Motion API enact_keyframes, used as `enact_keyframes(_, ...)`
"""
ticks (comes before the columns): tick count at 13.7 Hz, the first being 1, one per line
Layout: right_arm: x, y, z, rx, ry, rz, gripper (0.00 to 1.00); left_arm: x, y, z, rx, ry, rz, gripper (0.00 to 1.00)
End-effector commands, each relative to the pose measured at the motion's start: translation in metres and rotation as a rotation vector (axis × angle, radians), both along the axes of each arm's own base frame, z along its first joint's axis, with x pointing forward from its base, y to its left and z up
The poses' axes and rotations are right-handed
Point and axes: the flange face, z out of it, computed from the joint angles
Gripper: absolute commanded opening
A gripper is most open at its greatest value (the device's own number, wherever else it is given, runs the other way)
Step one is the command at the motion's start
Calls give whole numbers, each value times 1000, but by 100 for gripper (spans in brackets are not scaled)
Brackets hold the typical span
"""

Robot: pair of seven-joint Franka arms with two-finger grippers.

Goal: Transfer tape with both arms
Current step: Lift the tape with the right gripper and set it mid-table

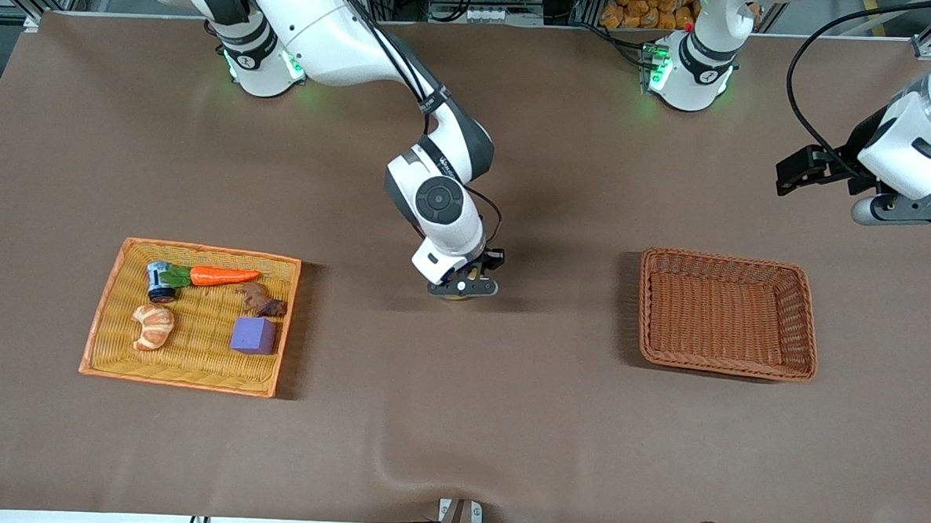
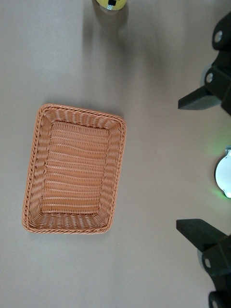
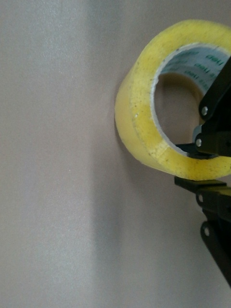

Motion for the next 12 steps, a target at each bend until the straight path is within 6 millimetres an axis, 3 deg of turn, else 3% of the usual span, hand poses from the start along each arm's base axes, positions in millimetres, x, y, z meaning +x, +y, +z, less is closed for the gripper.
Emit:
enact_keyframes(1,20,-10,28,33,-4,-51,92,2,-3,7,4,-20,2,100)
enact_keyframes(2,27,-19,40,31,-2,-55,100,3,-5,6,-2,-23,0,100)
enact_keyframes(3,32,-31,57,12,15,-53,100,9,-12,-1,-12,-43,-9,100)
enact_keyframes(5,56,-82,107,-18,39,-69,100,30,-52,-37,-40,-87,-68,100)
enact_keyframes(7,88,-164,158,-6,43,32,100,54,-90,-83,-69,-122,-67,100)
enact_keyframes(10,107,-278,197,-16,123,-13,100,71,-160,-139,-111,-160,-72,100)
enact_keyframes(12,112,-334,228,-50,110,-31,100,69,-220,-185,-120,-149,-5,100)
